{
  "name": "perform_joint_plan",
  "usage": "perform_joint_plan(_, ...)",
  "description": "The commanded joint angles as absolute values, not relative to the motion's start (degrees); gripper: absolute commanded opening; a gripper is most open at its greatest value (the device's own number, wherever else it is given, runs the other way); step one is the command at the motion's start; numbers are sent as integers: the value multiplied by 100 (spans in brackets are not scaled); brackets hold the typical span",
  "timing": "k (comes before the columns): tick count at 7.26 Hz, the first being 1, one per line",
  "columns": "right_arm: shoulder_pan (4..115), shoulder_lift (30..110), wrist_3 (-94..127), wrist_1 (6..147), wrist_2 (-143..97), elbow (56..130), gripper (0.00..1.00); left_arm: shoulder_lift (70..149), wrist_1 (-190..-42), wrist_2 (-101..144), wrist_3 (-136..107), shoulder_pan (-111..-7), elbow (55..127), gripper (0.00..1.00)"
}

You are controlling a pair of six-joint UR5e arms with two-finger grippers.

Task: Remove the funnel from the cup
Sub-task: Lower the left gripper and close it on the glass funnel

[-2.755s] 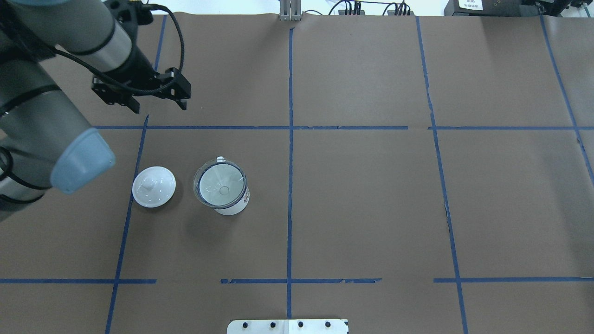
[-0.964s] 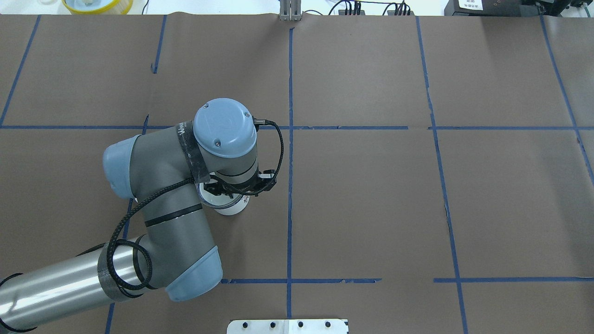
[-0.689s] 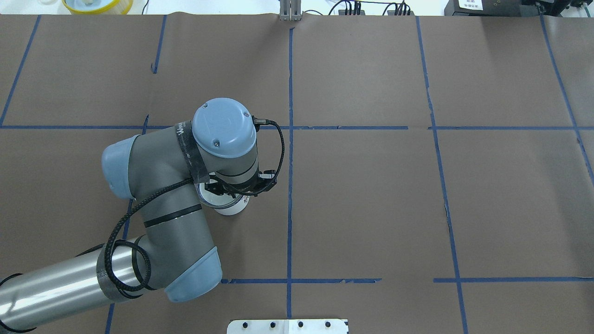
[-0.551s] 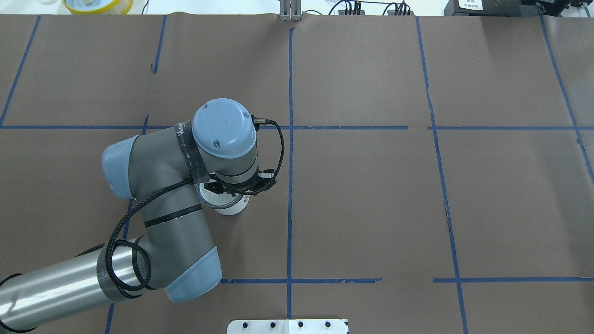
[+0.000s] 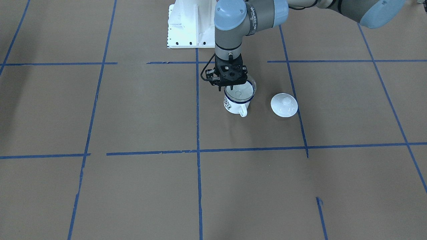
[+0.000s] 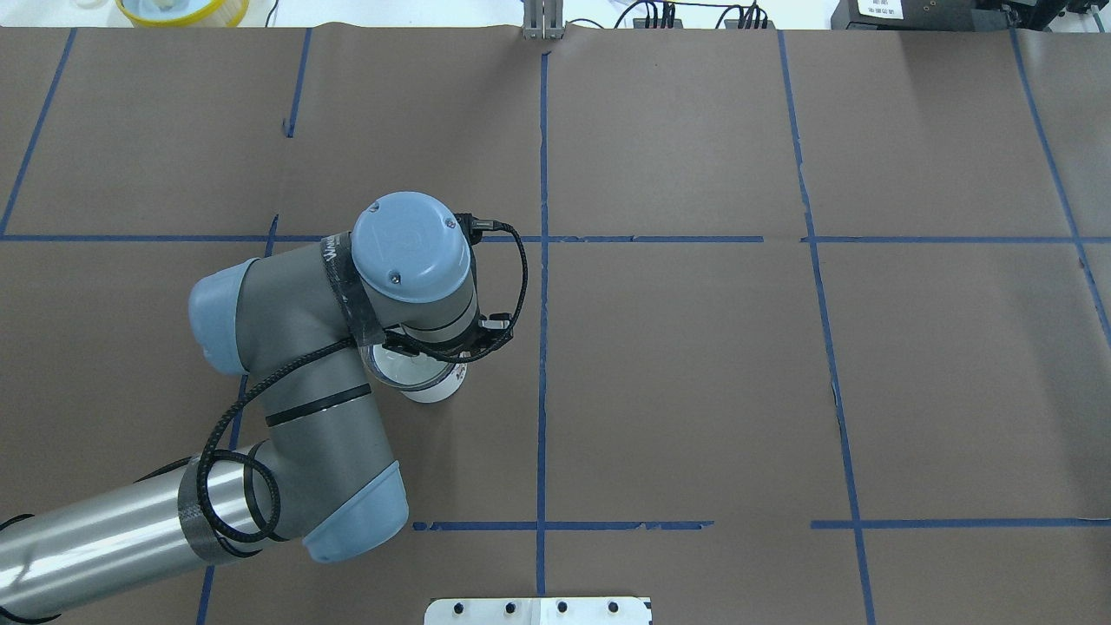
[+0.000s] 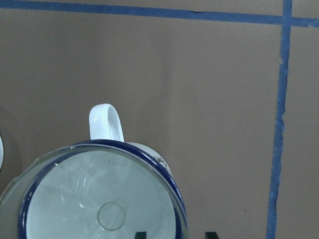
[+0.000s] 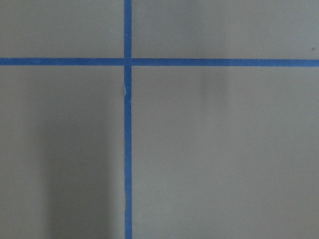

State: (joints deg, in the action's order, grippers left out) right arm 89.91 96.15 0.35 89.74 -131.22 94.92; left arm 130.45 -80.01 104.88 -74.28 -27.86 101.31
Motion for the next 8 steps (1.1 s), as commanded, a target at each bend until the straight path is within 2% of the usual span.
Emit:
perform_joint_plan(1, 8991, 9615, 35, 8974, -13122, 9492, 100, 13060, -7981, 10477, -7444, -2786, 10238, 13)
perform_joint_plan(2, 8991, 9615, 35, 8974, -13122, 9492, 100, 13034, -7937, 10485, -7444, -2795, 10378, 0)
perform_joint_plan(6, 8991, 9615, 35, 8974, -13122, 9492, 100, 13122, -6612, 10477, -7453, -2882, 11441, 0)
perform_joint_plan(8, 8991, 9615, 35, 8974, -13122, 9492, 100, 13201, -6365, 10485, -7471, -3407, 11845, 0)
